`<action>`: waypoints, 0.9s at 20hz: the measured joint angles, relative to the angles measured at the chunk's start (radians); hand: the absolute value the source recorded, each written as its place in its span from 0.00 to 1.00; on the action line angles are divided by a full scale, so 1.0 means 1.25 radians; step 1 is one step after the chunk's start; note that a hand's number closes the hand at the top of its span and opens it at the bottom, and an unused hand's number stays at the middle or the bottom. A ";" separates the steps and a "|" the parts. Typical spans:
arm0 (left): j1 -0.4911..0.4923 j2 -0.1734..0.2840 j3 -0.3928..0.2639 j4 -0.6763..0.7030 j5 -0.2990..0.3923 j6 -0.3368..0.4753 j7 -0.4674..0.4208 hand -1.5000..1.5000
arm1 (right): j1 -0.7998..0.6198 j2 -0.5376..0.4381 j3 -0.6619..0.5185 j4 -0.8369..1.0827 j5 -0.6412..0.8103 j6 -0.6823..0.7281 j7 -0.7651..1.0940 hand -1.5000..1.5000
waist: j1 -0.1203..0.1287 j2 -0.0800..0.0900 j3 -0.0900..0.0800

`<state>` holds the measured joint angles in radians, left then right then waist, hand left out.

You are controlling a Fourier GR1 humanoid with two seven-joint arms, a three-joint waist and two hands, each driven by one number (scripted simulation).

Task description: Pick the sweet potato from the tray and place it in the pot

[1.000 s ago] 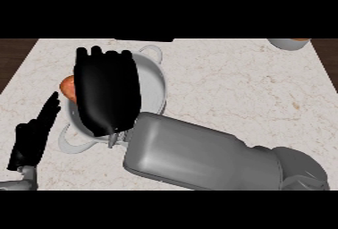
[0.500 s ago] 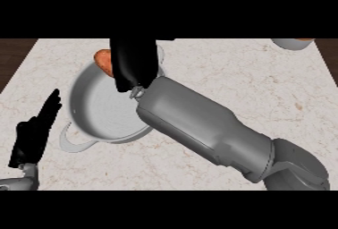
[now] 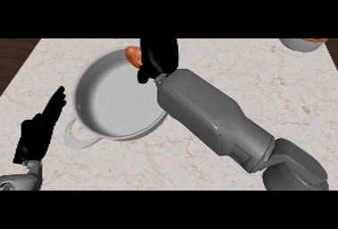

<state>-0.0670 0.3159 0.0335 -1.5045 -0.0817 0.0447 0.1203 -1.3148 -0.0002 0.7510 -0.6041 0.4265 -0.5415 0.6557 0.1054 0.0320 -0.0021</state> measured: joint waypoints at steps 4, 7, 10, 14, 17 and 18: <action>-0.014 0.001 0.002 0.002 0.002 -0.005 0.008 0.50 | 0.010 0.000 -0.031 0.029 -0.069 -0.022 -0.075 0.00 | 0.009 0.003 0.000; -0.020 -0.011 -0.009 0.003 -0.007 0.001 0.007 0.50 | 0.006 0.000 -0.036 0.040 -0.110 -0.038 -0.112 0.00 | 0.015 0.003 0.000; -0.025 -0.006 -0.002 0.009 -0.003 -0.004 0.005 0.50 | 0.012 0.000 -0.055 0.041 -0.143 -0.090 -0.175 0.00 | 0.013 0.003 0.001; -0.015 -0.002 0.001 0.006 -0.001 -0.009 0.005 0.50 | 0.027 0.000 -0.109 -0.012 -0.198 -0.203 -0.262 0.00 | 0.010 0.000 0.002; -0.013 -0.004 0.004 0.002 -0.002 -0.005 0.014 0.50 | 0.052 0.000 -0.135 -0.053 -0.259 -0.255 -0.322 0.00 | 0.004 -0.003 0.002; -0.015 -0.006 0.004 0.002 -0.004 -0.003 0.016 0.50 | 0.053 0.000 -0.144 -0.064 -0.281 -0.259 -0.340 0.00 | 0.000 -0.004 0.002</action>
<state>-0.0853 0.3081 0.0379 -1.5025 -0.0863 0.0413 0.1408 -1.2487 0.0000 0.5715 -0.6837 0.0747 -0.8658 0.2310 0.1055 0.0272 0.0005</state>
